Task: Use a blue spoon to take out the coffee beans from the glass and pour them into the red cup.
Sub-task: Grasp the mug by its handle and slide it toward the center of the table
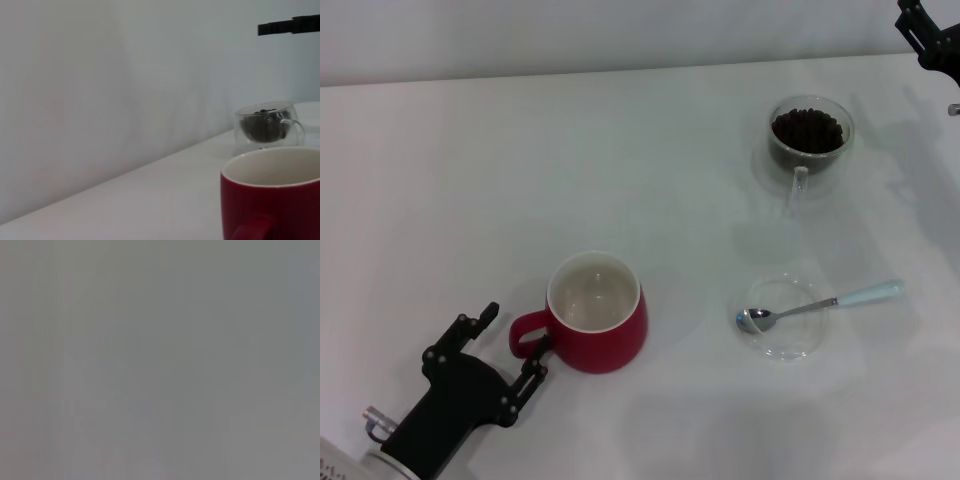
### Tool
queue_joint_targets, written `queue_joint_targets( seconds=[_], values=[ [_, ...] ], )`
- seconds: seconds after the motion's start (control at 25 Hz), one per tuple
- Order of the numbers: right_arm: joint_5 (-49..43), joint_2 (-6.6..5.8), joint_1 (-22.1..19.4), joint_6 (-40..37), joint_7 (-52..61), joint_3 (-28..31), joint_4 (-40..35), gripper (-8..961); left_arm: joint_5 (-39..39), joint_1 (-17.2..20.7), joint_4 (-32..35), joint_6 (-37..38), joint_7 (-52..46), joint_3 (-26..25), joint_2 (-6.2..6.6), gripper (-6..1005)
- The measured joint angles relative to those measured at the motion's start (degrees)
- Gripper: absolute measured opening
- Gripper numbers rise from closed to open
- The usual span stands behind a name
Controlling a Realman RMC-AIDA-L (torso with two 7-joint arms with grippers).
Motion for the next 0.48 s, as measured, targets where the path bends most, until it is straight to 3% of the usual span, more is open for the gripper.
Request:
queue_joint_targets(
  seconds=[0.48],
  values=[
    [0.0, 0.09, -0.1, -0.1, 0.0, 0.0, 0.0, 875, 0.7, 0.5, -0.4, 1.4, 0.0, 0.0, 0.0, 668]
  ],
)
